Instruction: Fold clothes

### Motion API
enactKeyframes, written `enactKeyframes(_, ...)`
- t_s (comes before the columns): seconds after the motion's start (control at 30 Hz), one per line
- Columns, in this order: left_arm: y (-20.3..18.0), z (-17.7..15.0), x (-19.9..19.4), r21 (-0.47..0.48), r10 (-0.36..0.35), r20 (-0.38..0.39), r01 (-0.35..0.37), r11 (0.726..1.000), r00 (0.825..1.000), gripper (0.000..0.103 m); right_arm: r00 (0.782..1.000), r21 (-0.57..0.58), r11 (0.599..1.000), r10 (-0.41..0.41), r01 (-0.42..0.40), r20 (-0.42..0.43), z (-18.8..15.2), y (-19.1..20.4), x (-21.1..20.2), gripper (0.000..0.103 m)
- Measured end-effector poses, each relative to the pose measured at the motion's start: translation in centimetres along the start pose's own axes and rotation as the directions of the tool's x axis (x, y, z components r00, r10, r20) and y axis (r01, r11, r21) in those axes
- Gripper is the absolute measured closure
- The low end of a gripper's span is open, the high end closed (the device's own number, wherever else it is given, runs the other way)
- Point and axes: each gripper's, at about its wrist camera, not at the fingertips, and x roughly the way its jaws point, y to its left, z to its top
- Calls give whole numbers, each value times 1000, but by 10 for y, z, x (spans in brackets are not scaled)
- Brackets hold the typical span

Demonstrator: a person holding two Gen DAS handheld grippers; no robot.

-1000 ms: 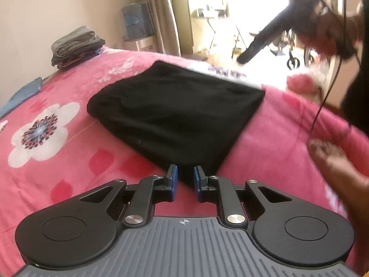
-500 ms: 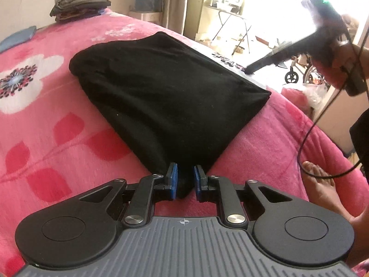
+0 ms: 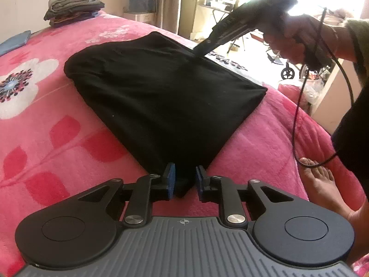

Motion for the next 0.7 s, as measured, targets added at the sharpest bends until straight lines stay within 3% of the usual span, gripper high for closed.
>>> enactKeyframes(0.4,-2,1,-1,12,-9,13,9,1000,1000,80,999,38,999,-2,4,-53,-7,-8,11,80)
enactKeyframes(0.43,-2,1,-1,12,-10,14,10,1000,1000,79,999,36,999,-1,3,-49,-7,-8,12,82)
enactKeyframes(0.5,-2,1,-2,13,-10,14,10,1000,1000,79,999,35,999,-3,4,-35,-7,-7,10,100)
enactKeyframes(0.6,-2,1,-2,13,-11,16,11,1000,1000,79,999,36,999,-35,35,7,-8,-7,3,100)
enactKeyframes(0.7,-2,1,-1,13,-10,18,10,1000,1000,79,998,32,997,-64,64,-8,-13,-11,9,101)
